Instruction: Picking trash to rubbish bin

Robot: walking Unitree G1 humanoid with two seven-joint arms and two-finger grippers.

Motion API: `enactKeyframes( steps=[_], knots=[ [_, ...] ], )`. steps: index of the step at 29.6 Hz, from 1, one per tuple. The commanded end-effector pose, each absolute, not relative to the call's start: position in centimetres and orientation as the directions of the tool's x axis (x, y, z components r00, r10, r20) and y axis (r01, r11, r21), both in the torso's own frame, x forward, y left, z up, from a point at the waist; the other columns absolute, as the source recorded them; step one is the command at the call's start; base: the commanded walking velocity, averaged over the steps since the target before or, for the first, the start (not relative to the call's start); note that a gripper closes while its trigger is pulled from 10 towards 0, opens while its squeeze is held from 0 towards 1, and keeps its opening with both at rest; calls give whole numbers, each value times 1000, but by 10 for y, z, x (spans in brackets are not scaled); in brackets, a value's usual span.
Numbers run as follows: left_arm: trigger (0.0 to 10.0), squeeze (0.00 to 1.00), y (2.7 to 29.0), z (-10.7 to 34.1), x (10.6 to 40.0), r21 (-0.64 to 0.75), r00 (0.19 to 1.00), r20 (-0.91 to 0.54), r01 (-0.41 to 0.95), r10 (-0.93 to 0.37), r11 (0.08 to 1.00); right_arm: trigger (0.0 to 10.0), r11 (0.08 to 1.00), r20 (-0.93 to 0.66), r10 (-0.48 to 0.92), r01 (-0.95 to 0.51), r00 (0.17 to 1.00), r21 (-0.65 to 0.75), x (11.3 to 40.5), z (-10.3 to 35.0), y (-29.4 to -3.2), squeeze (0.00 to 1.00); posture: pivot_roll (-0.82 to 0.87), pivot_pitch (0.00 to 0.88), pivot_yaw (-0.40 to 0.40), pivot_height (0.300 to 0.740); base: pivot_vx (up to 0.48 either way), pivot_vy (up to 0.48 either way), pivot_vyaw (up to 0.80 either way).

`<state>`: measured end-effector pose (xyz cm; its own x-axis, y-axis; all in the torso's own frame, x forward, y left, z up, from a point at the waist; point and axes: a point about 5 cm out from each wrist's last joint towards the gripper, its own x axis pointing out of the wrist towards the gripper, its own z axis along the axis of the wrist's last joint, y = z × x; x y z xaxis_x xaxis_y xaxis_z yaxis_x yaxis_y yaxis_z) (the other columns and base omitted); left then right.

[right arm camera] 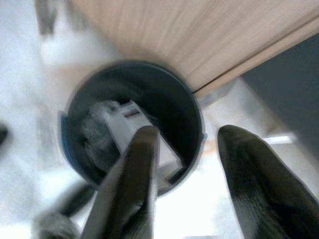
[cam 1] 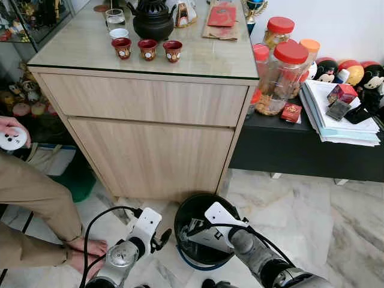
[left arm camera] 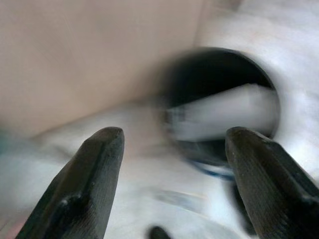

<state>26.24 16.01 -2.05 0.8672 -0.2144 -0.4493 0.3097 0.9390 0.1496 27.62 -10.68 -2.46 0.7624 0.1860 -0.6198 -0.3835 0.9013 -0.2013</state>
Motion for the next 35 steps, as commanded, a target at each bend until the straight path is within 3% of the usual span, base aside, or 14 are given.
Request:
enactKeyframes(
  steps=[1,9,35],
  knots=[
    [10000,0,226,-36,234,237,850,-498,-53,168,970,10000,987,-643,155,-83,750,141,254,-43,-131,0,152,181,-64,740,0,0,0],
    [10000,0,242,-44,215,245,805,-521,-176,282,954,10000,963,-665,79,115,742,243,243,-51,-144,0,148,179,-57,740,0,0,0],
    [10000,0,242,-55,199,260,751,-567,-227,339,939,10000,940,-624,118,115,772,321,244,-49,-138,0,145,165,-46,740,0,0,0]
  ],
)
